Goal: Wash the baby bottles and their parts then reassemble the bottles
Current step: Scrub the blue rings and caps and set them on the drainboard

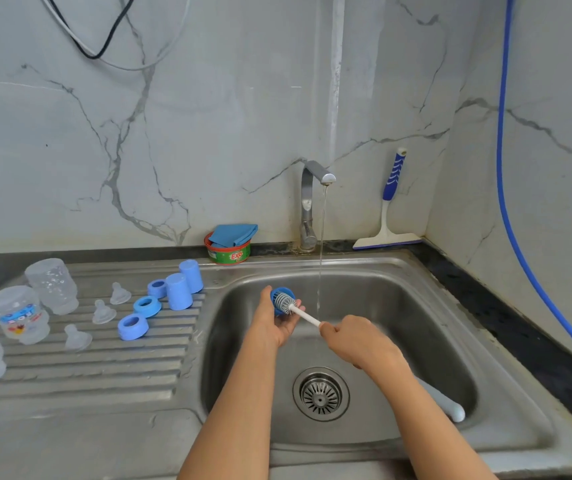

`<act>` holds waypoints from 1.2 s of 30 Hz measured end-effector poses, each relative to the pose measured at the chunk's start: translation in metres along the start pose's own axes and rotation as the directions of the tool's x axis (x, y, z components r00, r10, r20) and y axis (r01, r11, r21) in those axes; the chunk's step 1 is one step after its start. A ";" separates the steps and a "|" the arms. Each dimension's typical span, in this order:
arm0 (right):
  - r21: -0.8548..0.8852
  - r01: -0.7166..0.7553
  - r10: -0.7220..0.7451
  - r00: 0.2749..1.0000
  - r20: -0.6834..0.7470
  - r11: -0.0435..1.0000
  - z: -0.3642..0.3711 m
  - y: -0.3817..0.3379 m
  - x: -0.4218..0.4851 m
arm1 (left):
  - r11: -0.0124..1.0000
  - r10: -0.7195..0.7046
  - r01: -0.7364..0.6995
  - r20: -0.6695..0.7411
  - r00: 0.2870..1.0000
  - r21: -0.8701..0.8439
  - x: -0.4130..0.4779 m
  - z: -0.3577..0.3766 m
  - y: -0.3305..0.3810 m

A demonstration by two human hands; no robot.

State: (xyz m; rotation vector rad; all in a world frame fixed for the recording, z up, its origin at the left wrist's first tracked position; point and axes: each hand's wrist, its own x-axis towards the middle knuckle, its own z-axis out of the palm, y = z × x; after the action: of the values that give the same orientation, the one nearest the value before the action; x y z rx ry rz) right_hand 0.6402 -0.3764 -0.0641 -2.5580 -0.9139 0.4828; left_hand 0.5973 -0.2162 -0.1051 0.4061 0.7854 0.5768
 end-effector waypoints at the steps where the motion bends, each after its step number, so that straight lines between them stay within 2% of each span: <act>1: 0.002 0.011 -0.011 1.000 0.020 1.000 -0.001 0.000 0.000 | 1.000 -0.001 0.001 0.006 1.000 -0.008 0.001 -0.001 0.001; 5: 0.153 -0.019 -0.012 0.981 0.195 0.988 -0.014 0.000 -0.007 | 0.997 0.070 -0.070 0.027 0.997 0.024 0.000 0.000 0.003; 9: 0.176 -0.115 0.056 0.950 0.307 0.978 -0.016 -0.001 -0.010 | 0.933 0.290 -0.278 -0.019 0.957 0.230 0.006 -0.001 0.000; 11: 0.167 -0.137 0.089 0.960 0.265 0.976 -0.013 -0.001 -0.009 | 0.864 0.397 -0.351 -0.061 0.916 0.361 0.008 0.000 -0.005; 14: 0.062 -0.061 0.056 0.995 0.082 0.996 -0.007 -0.002 -0.005 | 0.801 0.478 -0.384 -0.106 0.872 0.459 0.005 0.005 -0.011; 16: 0.009 -0.025 0.025 0.998 -0.052 1.000 0.000 -0.004 -0.002 | 0.849 0.438 -0.356 -0.144 0.887 0.391 0.001 0.008 -0.009; 19: -0.011 0.014 -0.015 0.992 -0.124 1.000 0.007 -0.004 0.001 | 0.964 0.232 -0.219 -0.075 0.970 0.151 -0.003 0.010 -0.001; 21: -0.025 0.023 -0.025 0.996 -0.091 0.999 0.004 -0.001 0.002 | 0.991 0.114 -0.113 -0.007 0.993 0.066 -0.007 0.008 0.004; 24: -0.013 0.050 -0.049 0.998 0.028 0.999 -0.007 0.002 -0.001 | 0.999 0.014 -0.015 0.019 1.000 0.045 -0.008 0.001 0.007; 27: 0.115 -0.008 -0.017 0.978 0.209 0.993 -0.016 0.004 -0.005 | 0.998 -0.026 0.023 0.042 0.999 0.065 -0.006 -0.005 0.009; 29: 0.169 -0.112 0.053 0.945 0.322 0.979 -0.018 0.004 -0.008 | 0.994 -0.008 0.002 0.054 0.998 0.108 -0.005 -0.007 0.010; 32: 0.147 -0.198 0.136 0.927 0.350 0.969 -0.017 0.000 -0.012 | 0.918 0.190 -0.168 -0.027 0.981 0.360 -0.003 -0.006 0.003; 34: 0.101 -0.167 0.138 0.958 0.250 0.981 -0.014 -0.004 -0.012 | 0.892 0.277 -0.230 -0.068 0.959 0.388 -0.002 -0.003 -0.002; 36: 0.010 -0.101 0.100 0.992 0.082 0.995 -0.011 -0.007 -0.012 | 0.913 0.285 -0.237 -0.102 0.953 0.331 -0.001 0.001 -0.005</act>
State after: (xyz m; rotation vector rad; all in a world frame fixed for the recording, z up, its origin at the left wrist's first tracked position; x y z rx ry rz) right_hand 0.6325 -0.3822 -0.0492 -2.5975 -0.8083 0.6251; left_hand 0.5993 -0.2206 -0.1063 0.7805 0.9795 0.7409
